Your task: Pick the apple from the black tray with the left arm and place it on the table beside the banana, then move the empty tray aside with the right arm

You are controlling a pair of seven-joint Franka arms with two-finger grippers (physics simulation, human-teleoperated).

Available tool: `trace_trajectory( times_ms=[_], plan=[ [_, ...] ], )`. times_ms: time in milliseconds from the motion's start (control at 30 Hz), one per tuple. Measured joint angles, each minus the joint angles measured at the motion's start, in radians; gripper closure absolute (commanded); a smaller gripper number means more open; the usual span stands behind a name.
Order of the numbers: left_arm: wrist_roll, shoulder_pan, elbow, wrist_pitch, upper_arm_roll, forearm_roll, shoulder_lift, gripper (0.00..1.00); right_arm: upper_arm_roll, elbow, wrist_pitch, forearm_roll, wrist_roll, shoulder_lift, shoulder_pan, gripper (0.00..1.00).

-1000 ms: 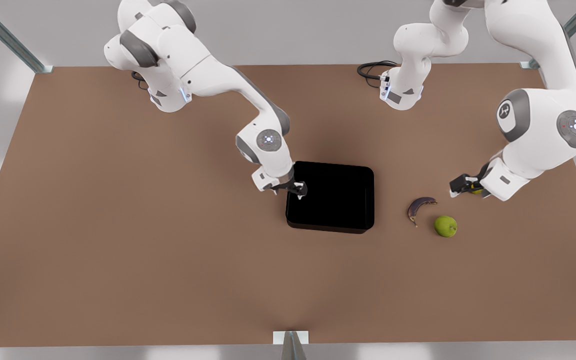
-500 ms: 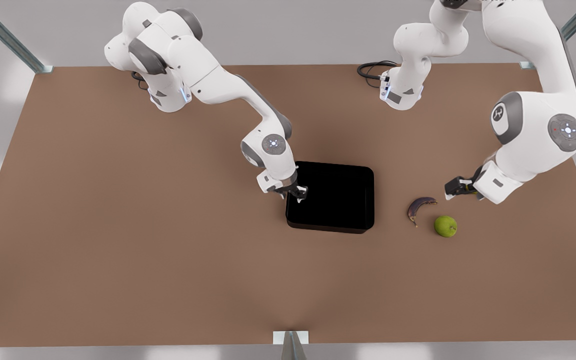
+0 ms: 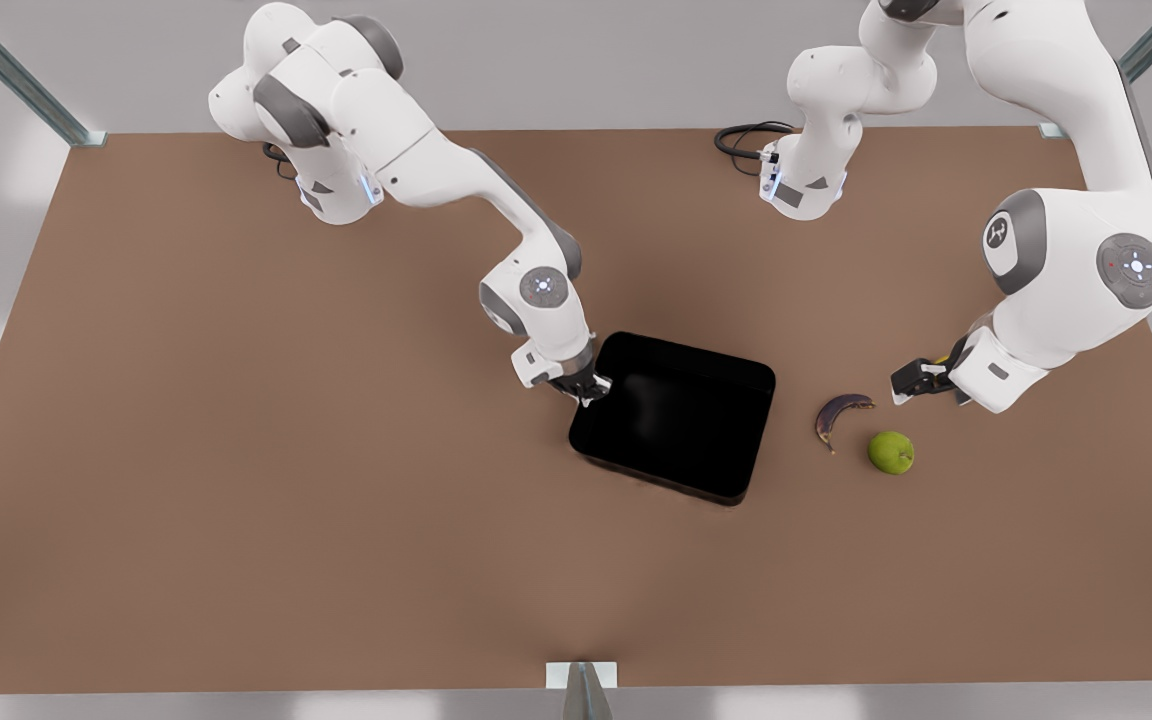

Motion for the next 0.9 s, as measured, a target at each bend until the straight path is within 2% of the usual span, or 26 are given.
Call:
trace_trajectory(
  times_ms=[233, 467, 733, 900],
  plan=[
    [-0.002, 0.0, 0.001, 0.001, 0.0, 0.0, 0.001, 0.0, -0.002, 0.0, -0.087, 0.003, -0.047, -0.126, -0.057, 0.87],
    [-0.003, 0.0, 0.003, 0.0, 0.0, -0.001, 0.001, 0.0, -0.004, 0.02, -0.266, 0.012, -0.17, -0.237, -0.187, 0.88],
    [-0.004, 0.002, 0.003, 0.0, 0.001, -0.001, 0.003, 0.0, -0.007, 0.057, -0.484, 0.073, -0.46, -0.308, -0.503, 0.89],
    [-0.004, 0.001, 0.003, 0.0, 0.001, -0.001, 0.002, 0.0, -0.019, 0.08, -0.565, 0.161, -0.714, -0.317, -0.631, 0.91]
  ],
)
